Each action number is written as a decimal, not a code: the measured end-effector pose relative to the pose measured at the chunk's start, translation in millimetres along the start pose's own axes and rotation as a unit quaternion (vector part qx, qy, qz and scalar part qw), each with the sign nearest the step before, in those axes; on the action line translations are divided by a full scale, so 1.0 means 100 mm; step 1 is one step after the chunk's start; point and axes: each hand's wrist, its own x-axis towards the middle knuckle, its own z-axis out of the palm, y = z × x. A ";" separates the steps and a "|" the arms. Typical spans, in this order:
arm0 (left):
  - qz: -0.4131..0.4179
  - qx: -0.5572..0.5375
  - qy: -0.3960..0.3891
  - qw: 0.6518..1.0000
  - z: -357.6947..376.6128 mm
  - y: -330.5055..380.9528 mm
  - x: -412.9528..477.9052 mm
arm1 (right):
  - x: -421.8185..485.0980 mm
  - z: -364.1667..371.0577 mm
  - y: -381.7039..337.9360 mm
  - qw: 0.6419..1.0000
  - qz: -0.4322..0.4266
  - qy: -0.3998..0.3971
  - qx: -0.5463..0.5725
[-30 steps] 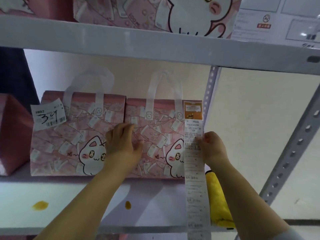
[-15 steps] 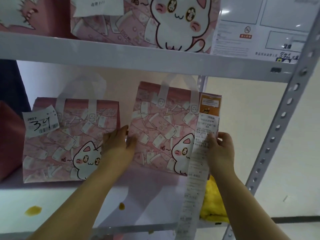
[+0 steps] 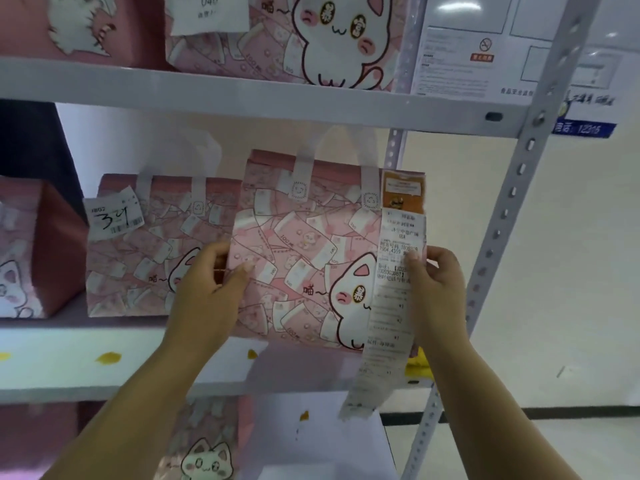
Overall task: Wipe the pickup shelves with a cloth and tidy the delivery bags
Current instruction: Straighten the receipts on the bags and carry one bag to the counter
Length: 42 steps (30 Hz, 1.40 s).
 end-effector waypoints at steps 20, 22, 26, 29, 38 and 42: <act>0.032 -0.079 -0.129 0.988 -0.64 0.52 -1.48 | -2.05 -1.12 -0.82 0.991 -0.066 0.112 -0.035; 0.040 -0.097 -0.151 0.983 -0.48 0.64 -1.57 | -2.14 -1.37 -0.87 0.987 -0.065 0.134 -0.052; 0.046 -0.152 -0.215 0.963 0.00 0.91 -1.76 | -2.24 -1.96 -0.94 0.981 -0.048 0.181 -0.056; 0.045 -0.178 -0.267 0.946 0.45 1.11 -1.94 | -2.30 -2.47 -0.98 0.975 -0.039 0.210 -0.064; 0.065 -0.241 -0.382 0.890 2.13 1.89 -2.72 | -2.43 -4.33 -1.17 0.946 -0.015 0.267 -0.182; 0.063 -0.256 -0.403 0.877 2.92 2.34 -3.11 | -2.36 -5.19 -1.26 0.934 -0.014 0.285 -0.213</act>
